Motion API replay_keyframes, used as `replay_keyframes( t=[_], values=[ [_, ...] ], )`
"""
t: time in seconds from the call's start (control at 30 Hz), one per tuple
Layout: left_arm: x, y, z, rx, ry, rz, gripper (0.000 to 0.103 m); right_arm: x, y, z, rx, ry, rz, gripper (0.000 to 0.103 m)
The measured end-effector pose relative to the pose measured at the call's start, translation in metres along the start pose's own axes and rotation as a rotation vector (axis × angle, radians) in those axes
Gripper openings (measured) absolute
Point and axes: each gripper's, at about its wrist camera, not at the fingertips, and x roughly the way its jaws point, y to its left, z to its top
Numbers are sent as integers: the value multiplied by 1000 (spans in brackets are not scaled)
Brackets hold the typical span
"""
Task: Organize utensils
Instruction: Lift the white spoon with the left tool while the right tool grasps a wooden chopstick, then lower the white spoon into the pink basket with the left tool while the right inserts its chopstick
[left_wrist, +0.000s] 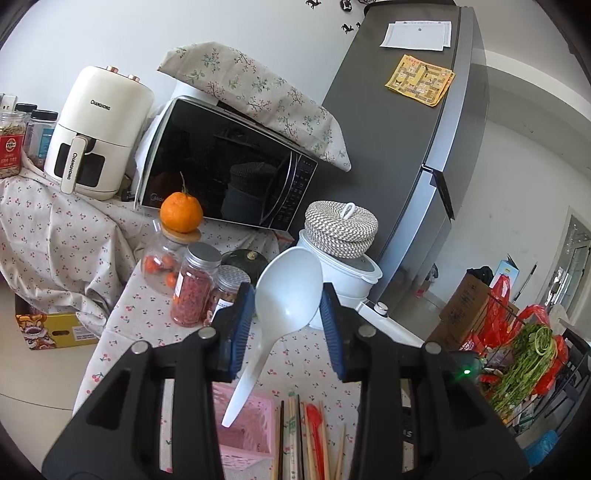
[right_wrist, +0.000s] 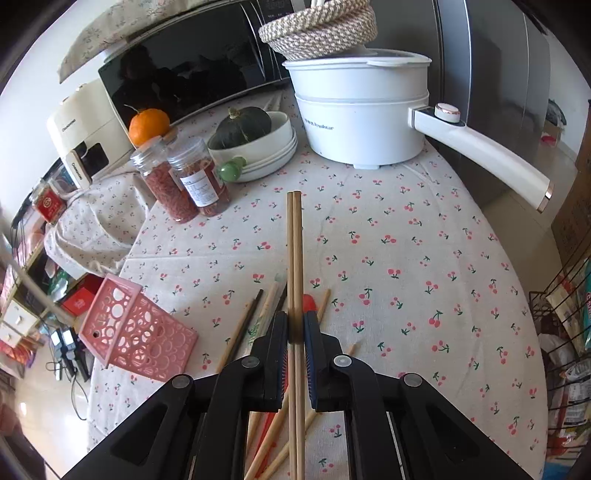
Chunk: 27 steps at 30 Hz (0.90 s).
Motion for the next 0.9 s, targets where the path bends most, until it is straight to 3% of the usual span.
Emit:
replay_keyframes(
  t=[0.37,0.53,0.63,0.77,0.9],
  values=[
    [36,34,-19,-147,75,74,39,-41,5,-4,29,-133,53,9],
    [51,41,-28,-179,173,85,39,-58,17,-2,21,-187,63,8],
    [52,45,-30,-221,220,82,49,-71,27,0,10,-214,77,5],
    [39,43,-23,-220,223,73,64,-94,41,4,-10,-265,105,5],
    [25,43,-17,-203,251,88,66,-114,56,9,-33,-326,122,5]
  ],
)
